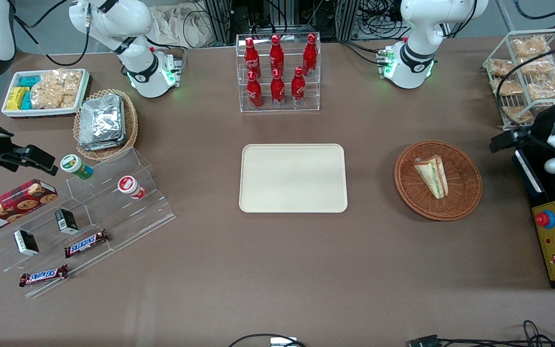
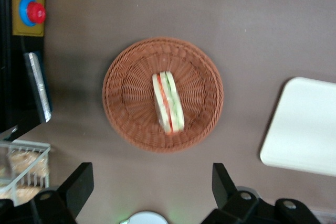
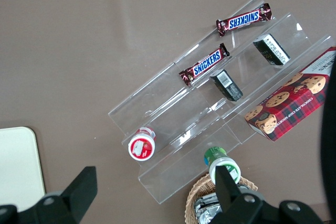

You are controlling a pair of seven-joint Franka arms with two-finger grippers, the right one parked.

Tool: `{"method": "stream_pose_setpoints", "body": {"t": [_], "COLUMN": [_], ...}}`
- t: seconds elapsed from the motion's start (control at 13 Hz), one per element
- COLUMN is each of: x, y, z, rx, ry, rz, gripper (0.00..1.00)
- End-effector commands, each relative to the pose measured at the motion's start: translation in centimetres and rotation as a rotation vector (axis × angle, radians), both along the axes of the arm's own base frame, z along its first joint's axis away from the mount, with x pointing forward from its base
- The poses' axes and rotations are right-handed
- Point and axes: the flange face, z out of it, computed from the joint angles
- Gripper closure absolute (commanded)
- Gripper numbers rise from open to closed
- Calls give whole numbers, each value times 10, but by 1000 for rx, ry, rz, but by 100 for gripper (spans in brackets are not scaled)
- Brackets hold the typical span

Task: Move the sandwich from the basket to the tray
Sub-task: 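Move the left gripper down over the wrapped sandwich in the wicker basket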

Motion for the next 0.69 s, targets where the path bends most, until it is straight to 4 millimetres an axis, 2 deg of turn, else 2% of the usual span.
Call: {"method": "stream_pose_setpoints", "body": {"t": [0.0, 0.38, 0.46, 0.62], "x": [1, -32, -34, -34], "y": [-2, 0, -3, -22], "z": [-52, -184, -203, -220], "rx": [-1, 19, 26, 33], "ry": [1, -17, -16, 6], "rz": [80, 158, 198, 193], "gripper": [0, 0, 0, 0]}}
